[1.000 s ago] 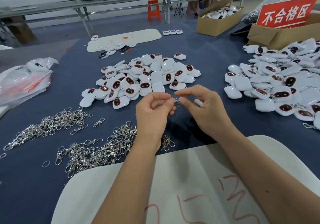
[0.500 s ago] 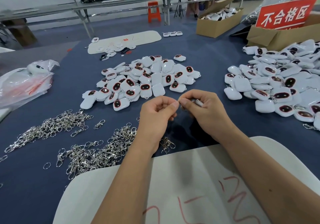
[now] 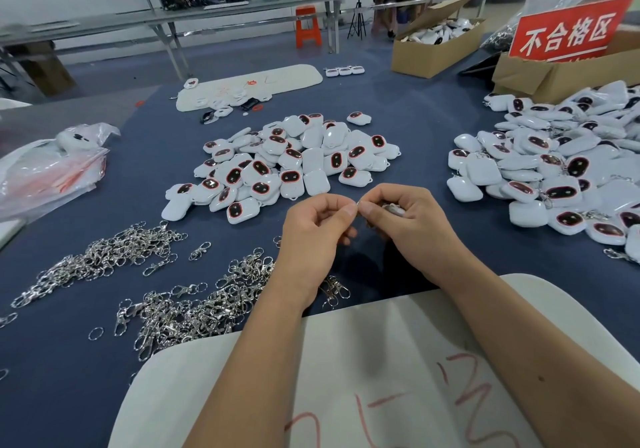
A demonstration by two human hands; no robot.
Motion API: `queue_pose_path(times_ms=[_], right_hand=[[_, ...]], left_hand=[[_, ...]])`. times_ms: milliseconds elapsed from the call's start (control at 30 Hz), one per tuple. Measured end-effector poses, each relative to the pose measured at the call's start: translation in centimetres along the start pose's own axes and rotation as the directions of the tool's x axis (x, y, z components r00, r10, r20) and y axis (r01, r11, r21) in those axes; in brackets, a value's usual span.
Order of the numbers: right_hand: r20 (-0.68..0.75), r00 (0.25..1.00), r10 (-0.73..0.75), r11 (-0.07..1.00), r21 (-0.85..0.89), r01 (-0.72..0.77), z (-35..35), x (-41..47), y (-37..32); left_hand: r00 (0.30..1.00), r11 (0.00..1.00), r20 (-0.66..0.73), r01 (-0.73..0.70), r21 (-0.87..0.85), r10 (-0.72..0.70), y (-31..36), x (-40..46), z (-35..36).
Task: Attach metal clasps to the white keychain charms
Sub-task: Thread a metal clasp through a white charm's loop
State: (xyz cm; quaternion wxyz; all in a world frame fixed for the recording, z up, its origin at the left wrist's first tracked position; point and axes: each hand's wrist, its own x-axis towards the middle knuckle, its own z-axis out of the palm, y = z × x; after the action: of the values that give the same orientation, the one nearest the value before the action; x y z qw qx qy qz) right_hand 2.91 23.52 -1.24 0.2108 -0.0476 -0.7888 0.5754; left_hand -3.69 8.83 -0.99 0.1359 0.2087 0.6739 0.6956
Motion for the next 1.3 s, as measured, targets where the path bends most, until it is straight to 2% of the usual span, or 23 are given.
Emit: queue_pose_path(times_ms=[367,700,933,1100,1300], right_hand=[[0.023,1.000,0.001,0.999,0.049,-0.002,-0.2,0.1,0.1],[0.012,1.000,0.019,0.999,0.032,-0.019,-0.2,0.2,0.3],[-0.027,1.000,-0.006,1.000,0.011,0.006,-0.2,0.0,0.2],[-0.069,0.994,-0.079,0.997,-0.021,0.078,0.1,-0.2,0.1],[-0.092,0.938,-0.335,0.902,-0.320,0.290,0.3,-0.4,0.0]], left_hand=[[0.996,0.987,0.032,-0.086,0.133,0.083,-0.6,0.1,0.1],[0.995,0.986,0.038,-0.101,0.136,0.096,-0.6,0.1,0.0],[0.982,0.938,-0.014,-0.177,0.297,0.190,-0.6,-0.3,0.6],[0.948,0.866,-0.060,-0.260,0.427,0.314,-0.6,-0.5,1.1],[0.930,0.825,-0.057,-0.292,0.483,0.363,-0.6,-0.6,1.0]])
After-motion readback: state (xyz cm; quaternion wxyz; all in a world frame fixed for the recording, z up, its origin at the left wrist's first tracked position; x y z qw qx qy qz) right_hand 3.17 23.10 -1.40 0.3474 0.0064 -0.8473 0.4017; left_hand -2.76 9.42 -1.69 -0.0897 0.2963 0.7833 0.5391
